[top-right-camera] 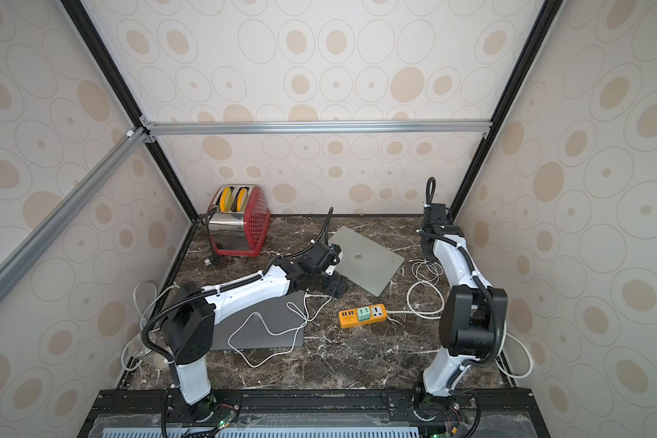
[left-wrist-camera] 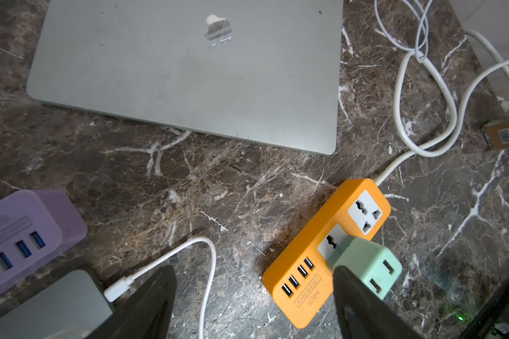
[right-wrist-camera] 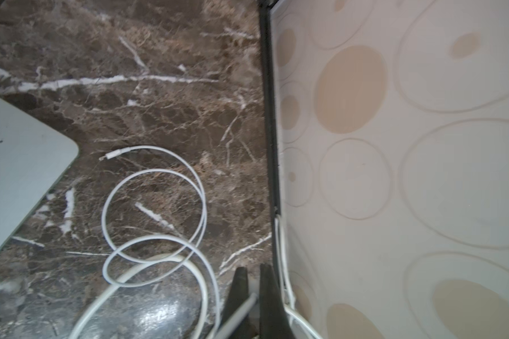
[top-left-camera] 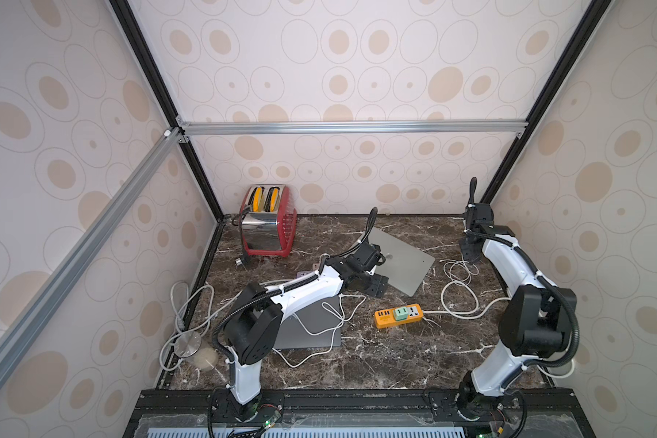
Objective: Unplug the laptop charger
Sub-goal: Place the charging cable at the center of the board.
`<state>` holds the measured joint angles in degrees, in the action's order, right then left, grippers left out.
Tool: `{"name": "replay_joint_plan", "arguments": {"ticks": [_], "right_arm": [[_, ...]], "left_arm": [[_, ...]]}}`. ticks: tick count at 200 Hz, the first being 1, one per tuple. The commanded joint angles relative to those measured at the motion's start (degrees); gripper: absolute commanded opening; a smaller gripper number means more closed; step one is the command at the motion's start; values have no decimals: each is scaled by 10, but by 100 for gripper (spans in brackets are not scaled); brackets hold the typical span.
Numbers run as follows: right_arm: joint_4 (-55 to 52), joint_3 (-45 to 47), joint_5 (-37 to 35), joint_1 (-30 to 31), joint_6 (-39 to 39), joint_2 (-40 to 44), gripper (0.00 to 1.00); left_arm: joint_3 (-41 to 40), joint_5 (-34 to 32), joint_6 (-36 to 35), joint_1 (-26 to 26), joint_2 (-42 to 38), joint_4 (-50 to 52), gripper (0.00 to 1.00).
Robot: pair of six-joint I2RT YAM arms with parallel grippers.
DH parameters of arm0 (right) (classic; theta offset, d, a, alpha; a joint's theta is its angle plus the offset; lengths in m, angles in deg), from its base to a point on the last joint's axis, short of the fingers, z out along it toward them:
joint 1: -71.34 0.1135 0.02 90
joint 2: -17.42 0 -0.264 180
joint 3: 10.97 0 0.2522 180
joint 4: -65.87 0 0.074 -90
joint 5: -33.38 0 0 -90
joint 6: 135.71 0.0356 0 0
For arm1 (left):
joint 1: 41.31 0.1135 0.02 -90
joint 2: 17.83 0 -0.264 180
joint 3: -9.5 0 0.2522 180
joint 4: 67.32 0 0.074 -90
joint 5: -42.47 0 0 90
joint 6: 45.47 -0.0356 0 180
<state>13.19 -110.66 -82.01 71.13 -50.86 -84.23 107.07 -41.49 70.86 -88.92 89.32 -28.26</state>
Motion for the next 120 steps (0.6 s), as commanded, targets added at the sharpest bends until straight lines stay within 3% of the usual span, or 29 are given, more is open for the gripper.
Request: {"name": "replay_joint_plan", "arguments": {"ticks": [1, 34, 71, 120], "right_arm": [[-56, -30, 87, -19, 39, -36, 0], [-56, -42, 141, -31, 55, -82, 2], [-48, -30, 158, -35, 60, -86, 27], [-49, -6, 151, -35, 64, -20, 49]], "left_arm": [[-19, 14, 6, 1, -11, 3, 85], [-43, 26, 5, 1, -18, -2, 85], [-55, 51, 13, 1, -18, -5, 84], [-64, 86, 14, -2, -11, -2, 83]]}}
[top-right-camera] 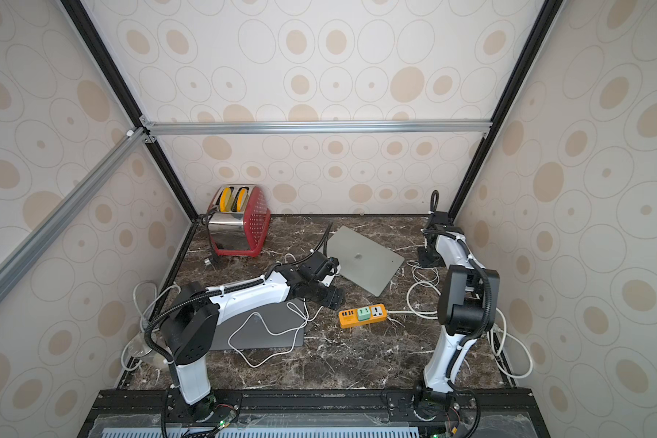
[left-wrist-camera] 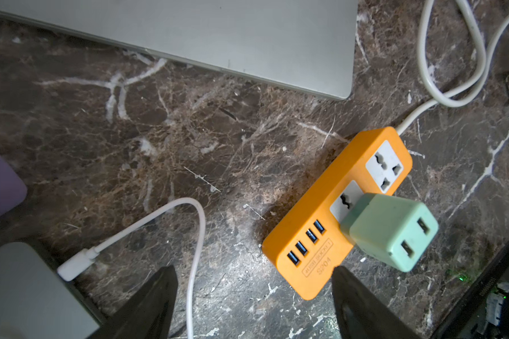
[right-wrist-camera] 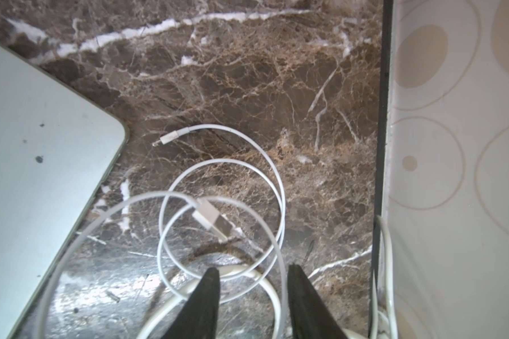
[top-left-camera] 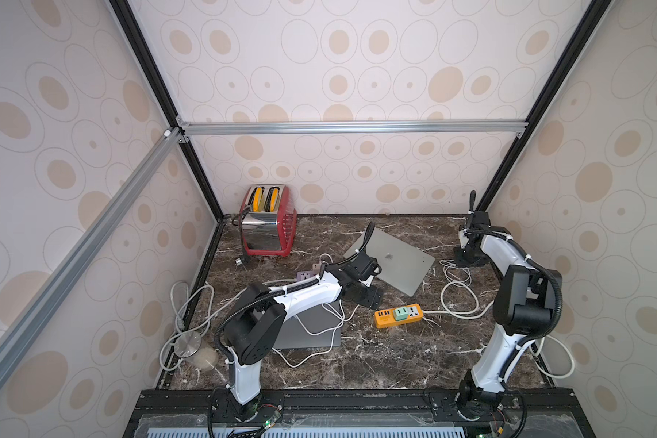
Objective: Unplug the laptop charger
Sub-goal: Place the charging cable at the center of the board, then remove the plug from the socket.
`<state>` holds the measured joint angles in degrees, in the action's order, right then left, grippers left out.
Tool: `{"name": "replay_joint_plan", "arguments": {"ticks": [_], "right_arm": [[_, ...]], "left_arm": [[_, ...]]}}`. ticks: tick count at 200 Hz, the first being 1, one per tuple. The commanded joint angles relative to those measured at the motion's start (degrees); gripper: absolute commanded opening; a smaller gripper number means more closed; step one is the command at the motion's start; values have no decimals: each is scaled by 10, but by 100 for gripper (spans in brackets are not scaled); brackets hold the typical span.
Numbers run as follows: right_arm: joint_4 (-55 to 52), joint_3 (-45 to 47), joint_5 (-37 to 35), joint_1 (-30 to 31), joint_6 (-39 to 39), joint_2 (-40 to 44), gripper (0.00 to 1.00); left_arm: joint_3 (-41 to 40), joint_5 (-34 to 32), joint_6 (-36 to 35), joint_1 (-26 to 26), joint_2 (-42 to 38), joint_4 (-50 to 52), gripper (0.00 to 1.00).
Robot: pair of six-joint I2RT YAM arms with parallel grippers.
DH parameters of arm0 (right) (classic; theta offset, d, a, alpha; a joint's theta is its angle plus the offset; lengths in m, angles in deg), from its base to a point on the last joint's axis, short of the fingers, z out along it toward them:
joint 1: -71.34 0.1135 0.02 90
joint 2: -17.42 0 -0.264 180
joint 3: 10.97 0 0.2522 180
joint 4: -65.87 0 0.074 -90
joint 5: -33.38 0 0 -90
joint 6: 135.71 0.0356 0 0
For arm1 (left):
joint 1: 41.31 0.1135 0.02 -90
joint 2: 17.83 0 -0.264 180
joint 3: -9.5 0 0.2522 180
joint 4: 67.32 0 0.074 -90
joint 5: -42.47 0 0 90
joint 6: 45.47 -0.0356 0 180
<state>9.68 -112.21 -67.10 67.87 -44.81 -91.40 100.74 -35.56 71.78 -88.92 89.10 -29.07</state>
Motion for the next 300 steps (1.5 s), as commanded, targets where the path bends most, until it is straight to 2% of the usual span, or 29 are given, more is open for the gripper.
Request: {"name": "replay_joint_plan", "arguments": {"ticks": [1, 32, 71, 87, 113, 134, 201, 242, 300], "right_arm": [[-14, 9, 1, -2, 4, 53, 49], [-29, 30, -1, -2, 6, 109, 54], [-19, 116, 83, 24, 44, 235, 54], [7, 175, 136, 54, 71, 284, 54], [23, 238, 166, 123, 116, 327, 54], [48, 280, 188, 177, 147, 352, 54], [58, 336, 157, 338, 204, 371, 54], [77, 379, 155, 361, 218, 378, 55], [82, 385, 112, 401, 227, 367, 56]], "left_arm": [[-1, 26, 4, -2, -9, 6, 83], [0, 21, 3, -20, -11, 18, 83], [-20, 8, 21, -27, -20, 17, 83], [-22, 21, 25, -28, -18, 7, 82], [-13, 51, 33, -28, -2, -4, 82], [-4, 51, 39, -30, 10, 3, 82], [-1, 24, 41, -38, 44, 20, 81], [-7, 10, 43, -40, 56, 39, 81], [-18, 11, 49, -39, 56, 38, 81]]}}
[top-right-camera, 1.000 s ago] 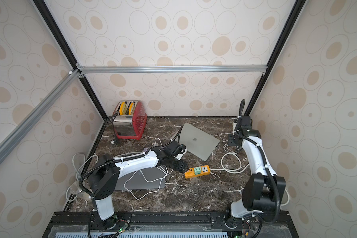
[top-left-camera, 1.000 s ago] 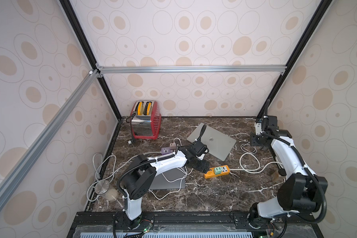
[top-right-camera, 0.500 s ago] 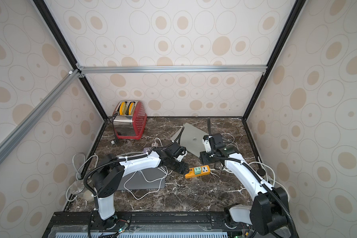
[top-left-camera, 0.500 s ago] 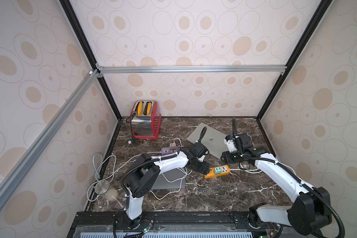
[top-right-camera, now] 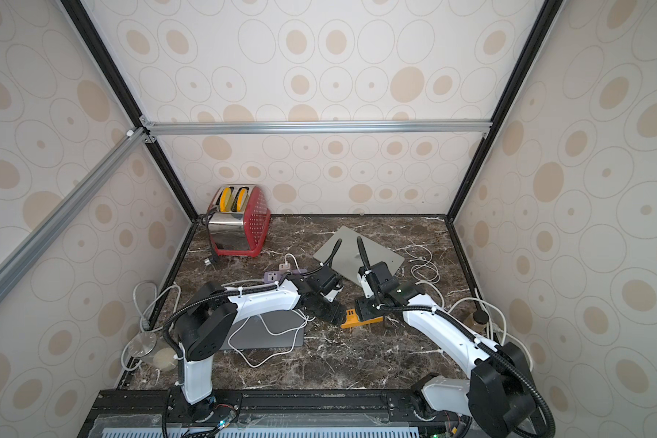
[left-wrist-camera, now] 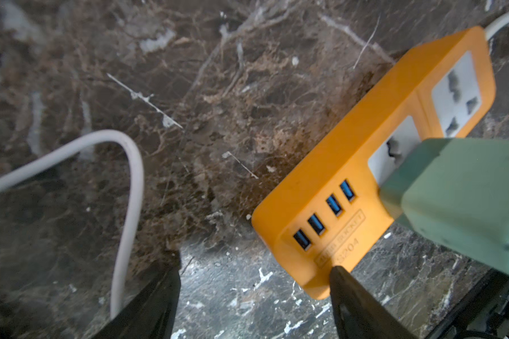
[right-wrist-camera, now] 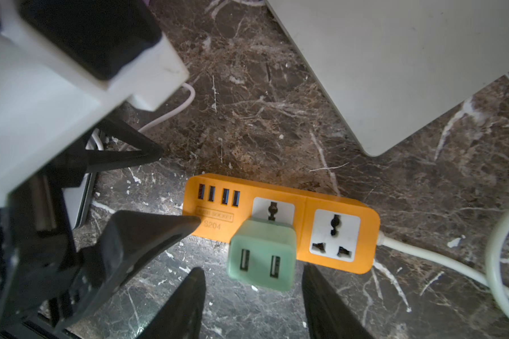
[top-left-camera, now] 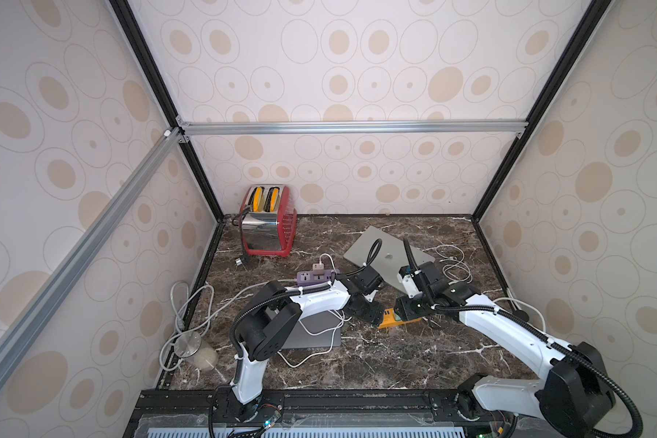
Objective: Unplug the laptop charger
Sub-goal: Remove the plug from the socket.
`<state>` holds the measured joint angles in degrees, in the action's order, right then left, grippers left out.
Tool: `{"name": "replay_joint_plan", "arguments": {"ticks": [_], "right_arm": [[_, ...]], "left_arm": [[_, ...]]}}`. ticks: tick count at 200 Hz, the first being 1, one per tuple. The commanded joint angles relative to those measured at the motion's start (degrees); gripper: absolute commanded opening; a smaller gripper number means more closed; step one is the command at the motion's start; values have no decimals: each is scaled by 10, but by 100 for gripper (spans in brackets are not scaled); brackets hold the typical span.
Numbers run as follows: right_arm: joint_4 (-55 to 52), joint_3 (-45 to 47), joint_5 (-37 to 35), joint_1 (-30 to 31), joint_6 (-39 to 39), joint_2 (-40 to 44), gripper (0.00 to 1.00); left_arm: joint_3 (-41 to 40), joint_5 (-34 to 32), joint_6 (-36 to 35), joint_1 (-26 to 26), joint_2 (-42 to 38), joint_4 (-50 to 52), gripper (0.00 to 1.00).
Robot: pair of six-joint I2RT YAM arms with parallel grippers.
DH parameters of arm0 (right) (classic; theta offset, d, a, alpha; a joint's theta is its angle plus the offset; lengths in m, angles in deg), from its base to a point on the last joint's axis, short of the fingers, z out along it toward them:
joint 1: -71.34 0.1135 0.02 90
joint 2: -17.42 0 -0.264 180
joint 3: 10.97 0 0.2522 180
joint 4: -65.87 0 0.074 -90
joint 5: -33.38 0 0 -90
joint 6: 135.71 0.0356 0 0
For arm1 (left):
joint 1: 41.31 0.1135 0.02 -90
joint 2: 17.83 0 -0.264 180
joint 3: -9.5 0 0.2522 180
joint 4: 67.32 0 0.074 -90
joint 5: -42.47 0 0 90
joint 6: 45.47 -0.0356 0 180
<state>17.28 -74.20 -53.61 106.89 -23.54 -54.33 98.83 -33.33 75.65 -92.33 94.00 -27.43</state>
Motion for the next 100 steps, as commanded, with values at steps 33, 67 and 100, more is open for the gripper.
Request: {"name": "replay_joint_plan", "arguments": {"ticks": [33, 67, 100], "right_arm": [[0, 2, -50, 23, 18, -12, 55], [4, 8, -77, 34, 25, -20, 55], [14, 13, -81, 39, 31, -31, 55]], "left_arm": [[-3, -9, 12, -6, 8, 18, 81], [-5, -6, 12, -6, 9, 16, 81], [-4, -5, 12, -6, 10, 16, 81]]}}
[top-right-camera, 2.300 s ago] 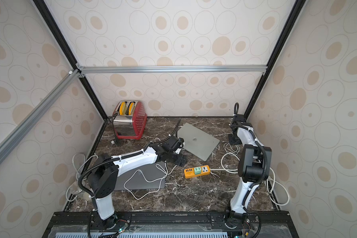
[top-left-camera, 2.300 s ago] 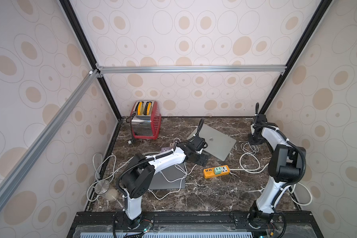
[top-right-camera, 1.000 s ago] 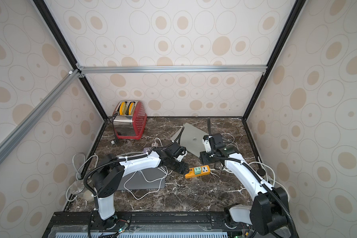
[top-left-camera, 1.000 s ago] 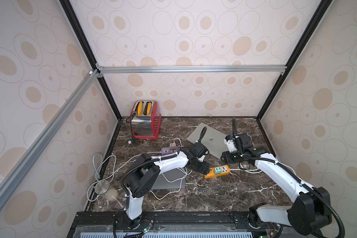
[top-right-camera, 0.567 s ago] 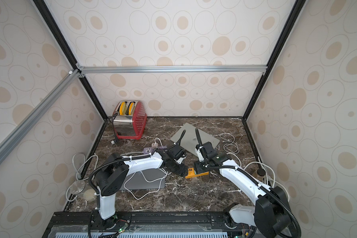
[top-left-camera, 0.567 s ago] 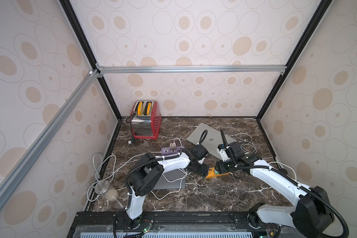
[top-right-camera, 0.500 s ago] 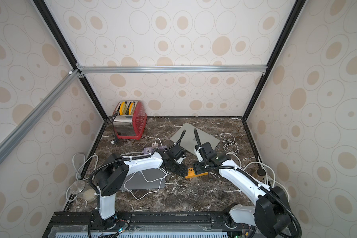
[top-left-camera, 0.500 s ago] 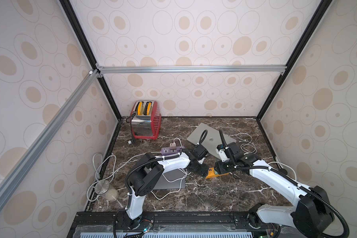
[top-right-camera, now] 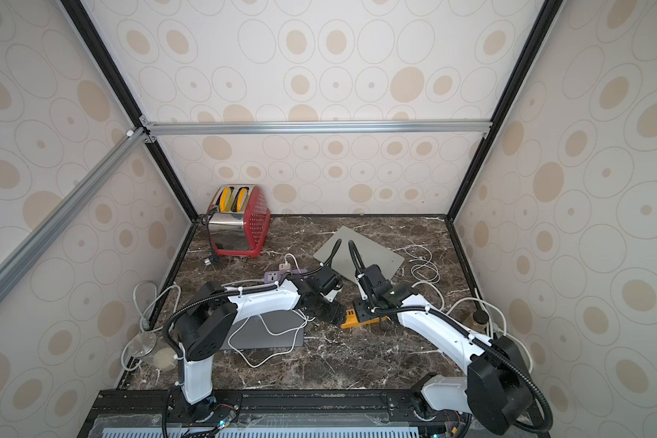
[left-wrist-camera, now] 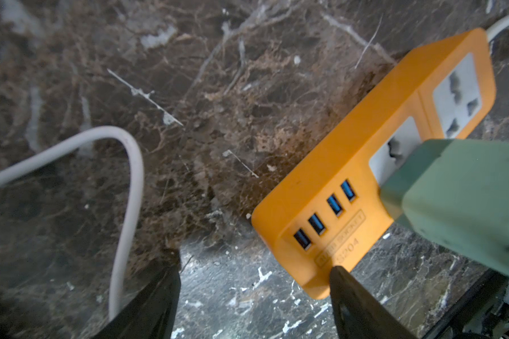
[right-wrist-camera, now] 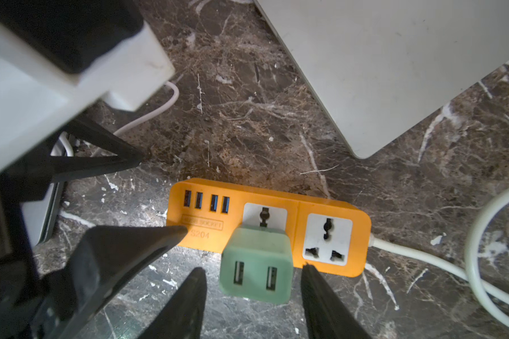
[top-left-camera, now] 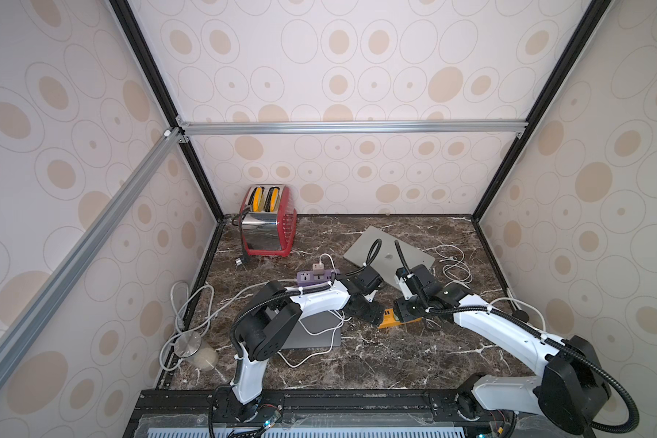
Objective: Unplug the laptop charger
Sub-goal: Remove the plug from the socket.
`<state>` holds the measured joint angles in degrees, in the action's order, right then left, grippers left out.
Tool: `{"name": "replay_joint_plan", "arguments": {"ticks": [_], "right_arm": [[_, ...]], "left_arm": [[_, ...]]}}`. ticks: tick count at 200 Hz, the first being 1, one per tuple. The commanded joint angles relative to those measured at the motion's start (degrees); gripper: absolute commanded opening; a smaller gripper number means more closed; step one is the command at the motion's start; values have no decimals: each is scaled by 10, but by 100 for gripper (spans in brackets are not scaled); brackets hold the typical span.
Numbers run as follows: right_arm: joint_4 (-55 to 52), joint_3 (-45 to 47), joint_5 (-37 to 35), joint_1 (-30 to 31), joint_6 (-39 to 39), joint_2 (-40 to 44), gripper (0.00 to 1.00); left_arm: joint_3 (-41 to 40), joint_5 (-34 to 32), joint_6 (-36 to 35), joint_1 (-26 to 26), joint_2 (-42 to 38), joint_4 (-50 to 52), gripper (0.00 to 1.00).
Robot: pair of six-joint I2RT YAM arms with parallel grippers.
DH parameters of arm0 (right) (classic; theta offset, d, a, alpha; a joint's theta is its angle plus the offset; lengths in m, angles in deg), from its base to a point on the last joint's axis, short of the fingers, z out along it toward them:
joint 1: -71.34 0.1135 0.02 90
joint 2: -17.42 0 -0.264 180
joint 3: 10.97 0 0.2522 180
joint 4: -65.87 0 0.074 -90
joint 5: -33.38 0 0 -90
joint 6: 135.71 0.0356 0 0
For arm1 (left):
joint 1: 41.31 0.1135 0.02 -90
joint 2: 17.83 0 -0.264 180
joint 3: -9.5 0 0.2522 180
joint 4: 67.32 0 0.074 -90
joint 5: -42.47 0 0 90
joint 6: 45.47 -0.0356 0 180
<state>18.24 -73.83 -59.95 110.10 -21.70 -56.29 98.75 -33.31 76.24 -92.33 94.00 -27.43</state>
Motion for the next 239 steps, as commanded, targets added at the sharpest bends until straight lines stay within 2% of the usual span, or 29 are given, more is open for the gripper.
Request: {"name": "replay_joint_plan", "arguments": {"ticks": [1, 91, 184, 239], "right_arm": [[4, 10, -17, 7, 13, -12, 55], [21, 14, -25, 12, 21, -32, 49], [22, 21, -22, 16, 30, -24, 27], [21, 23, -18, 16, 34, -11, 23]], "left_arm": [[-3, -6, 6, -6, 10, 16, 81], [-4, 0, 9, -6, 14, 13, 81], [-3, 0, 13, -7, 21, 15, 81], [2, -3, 12, -8, 25, 24, 81]]}}
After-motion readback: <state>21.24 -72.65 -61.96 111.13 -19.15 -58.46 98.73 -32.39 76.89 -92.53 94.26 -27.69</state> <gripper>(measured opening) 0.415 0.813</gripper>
